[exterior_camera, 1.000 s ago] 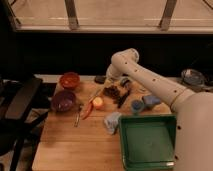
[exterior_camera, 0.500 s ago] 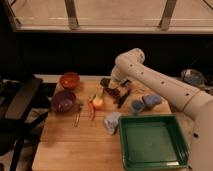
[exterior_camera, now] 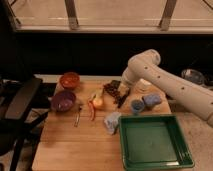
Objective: Wipe tray with eraser
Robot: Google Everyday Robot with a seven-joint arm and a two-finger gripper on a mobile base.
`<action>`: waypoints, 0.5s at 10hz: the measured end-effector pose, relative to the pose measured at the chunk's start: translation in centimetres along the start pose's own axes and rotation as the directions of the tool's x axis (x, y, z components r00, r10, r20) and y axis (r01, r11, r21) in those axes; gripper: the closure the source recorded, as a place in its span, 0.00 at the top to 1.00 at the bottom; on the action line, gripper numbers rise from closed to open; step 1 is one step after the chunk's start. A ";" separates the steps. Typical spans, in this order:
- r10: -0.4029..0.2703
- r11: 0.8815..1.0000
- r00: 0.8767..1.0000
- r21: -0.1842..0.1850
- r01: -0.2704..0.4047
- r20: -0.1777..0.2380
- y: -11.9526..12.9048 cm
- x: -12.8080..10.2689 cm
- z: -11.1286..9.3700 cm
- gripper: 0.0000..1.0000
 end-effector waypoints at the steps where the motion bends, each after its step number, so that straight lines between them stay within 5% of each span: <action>1: 0.018 0.999 1.000 -0.036 -0.018 0.006 1.0 1.1 -0.8 0.00; 5: 0.099 0.979 0.995 -0.183 -0.092 0.028 6.7 5.1 -3.2 0.00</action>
